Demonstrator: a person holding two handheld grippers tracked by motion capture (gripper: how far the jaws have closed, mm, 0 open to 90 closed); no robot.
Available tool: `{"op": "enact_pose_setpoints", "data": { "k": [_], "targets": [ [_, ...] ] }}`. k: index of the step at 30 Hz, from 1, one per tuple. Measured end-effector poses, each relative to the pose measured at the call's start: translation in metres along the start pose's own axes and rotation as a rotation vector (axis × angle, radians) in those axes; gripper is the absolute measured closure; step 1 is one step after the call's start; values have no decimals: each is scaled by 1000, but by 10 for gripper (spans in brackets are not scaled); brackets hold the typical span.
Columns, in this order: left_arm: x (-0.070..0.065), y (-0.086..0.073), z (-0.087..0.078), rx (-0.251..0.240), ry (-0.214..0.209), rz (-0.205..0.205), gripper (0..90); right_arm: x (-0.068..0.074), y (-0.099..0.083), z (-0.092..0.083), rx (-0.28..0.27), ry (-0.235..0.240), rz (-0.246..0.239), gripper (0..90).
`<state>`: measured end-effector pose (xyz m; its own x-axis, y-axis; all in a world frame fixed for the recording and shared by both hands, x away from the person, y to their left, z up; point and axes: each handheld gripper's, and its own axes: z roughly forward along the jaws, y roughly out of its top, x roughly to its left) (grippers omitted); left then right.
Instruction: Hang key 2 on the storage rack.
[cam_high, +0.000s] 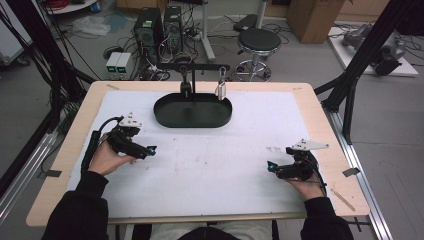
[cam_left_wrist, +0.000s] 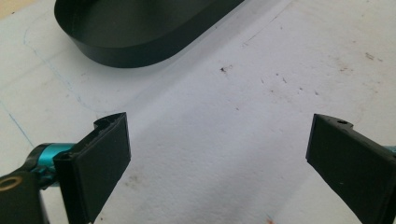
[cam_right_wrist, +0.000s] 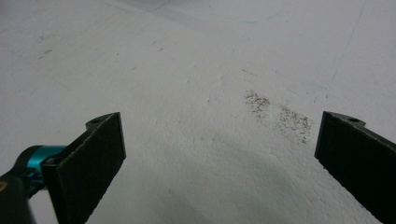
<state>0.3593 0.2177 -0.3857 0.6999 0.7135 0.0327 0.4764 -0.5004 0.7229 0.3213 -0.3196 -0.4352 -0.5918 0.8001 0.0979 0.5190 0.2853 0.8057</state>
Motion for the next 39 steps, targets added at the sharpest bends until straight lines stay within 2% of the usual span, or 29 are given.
{"op": "enact_pose_setpoints", "data": {
  "k": [5,15,18,21,27,31,36,39],
  "targets": [
    [-3,-14,-8,-22,9,-13,69,1,0,0,3,4,-3,10],
    [1,-39,-23,-64,47,-38,70,1,-1,2,22,-7,-16,10],
    [4,-50,-27,-63,65,-61,70,2,-1,2,24,-4,-15,10],
    [6,-64,-30,-88,78,-95,70,2,-1,2,25,-5,-14,10],
    [8,-90,-36,-125,98,-134,70,1,-2,2,26,-7,-16,10],
    [5,-104,-38,-103,98,-137,70,1,-2,2,32,-9,-15,10],
    [2,-109,-36,-91,117,-145,70,2,-2,4,35,-4,-23,10],
    [3,-111,-37,-104,121,-154,70,3,-2,4,39,-2,-24,10]
  ]
}}
